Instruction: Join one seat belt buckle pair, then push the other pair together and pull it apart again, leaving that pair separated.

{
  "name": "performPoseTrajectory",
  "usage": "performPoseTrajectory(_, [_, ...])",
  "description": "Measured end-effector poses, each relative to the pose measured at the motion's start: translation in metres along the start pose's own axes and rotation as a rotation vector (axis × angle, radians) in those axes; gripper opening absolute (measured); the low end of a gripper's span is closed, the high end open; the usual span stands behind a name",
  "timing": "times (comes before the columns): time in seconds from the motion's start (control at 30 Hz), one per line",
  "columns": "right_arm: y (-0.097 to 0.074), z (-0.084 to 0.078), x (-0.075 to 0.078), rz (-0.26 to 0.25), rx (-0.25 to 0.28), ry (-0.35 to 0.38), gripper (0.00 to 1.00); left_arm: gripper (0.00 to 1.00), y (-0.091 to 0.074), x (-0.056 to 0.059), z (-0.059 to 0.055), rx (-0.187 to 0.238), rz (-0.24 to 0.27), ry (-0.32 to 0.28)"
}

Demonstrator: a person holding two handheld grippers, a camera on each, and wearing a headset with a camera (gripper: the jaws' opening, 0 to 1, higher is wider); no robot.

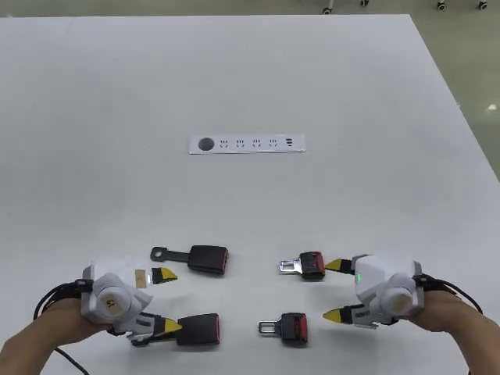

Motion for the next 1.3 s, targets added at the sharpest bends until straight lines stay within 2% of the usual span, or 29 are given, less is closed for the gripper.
performPoseTrajectory(0.27, [0.005, -0.001, 0.017, -0.006, 0.011, -0.005, 0.48, 0.5, 0.003, -0.022, 0.009, -0.01, 0.002, 0.017])
performPoseTrajectory(0.37, [0.007, -0.003, 0.023, -0.004, 0.01, -0.006, 0.48, 0.49, 0.007, -0.03, 0.009, -0.017, 0.001, 0.019])
performPoseTrajectory(0.6, [0.013, -0.006, 0.034, 0.011, 0.006, -0.012, 0.46, 0.48, 0.015, -0.046, 0.01, -0.037, -0.012, 0.031])
performPoseTrajectory(0.83, [0.023, -0.007, 0.042, 0.032, 0.003, -0.025, 0.43, 0.47, 0.026, -0.062, 0.016, -0.061, -0.031, 0.052])
performPoseTrajectory(1.07, [0.034, -0.012, 0.046, 0.074, -0.014, -0.038, 0.4, 0.45, 0.038, -0.082, 0.022, -0.111, -0.063, 0.093])
performPoseTrajectory(1.17, [0.038, -0.013, 0.048, 0.083, -0.019, -0.036, 0.39, 0.44, 0.043, -0.084, 0.025, -0.132, -0.087, 0.108])
performPoseTrajectory(1.3, [0.038, -0.008, 0.045, 0.104, -0.026, -0.038, 0.37, 0.43, 0.053, -0.085, 0.019, -0.181, -0.13, 0.133])
Point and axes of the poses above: the centre of the closed fingertips' face, and the gripper's own axes: y roughly forward along the fingers, x roughly to its right, z roughly out of its top, the point moved 3 cm from there along -y, roughly backward along the fingers, and after that the axes turned 4 degrees about -z, right-handed, at the moved point
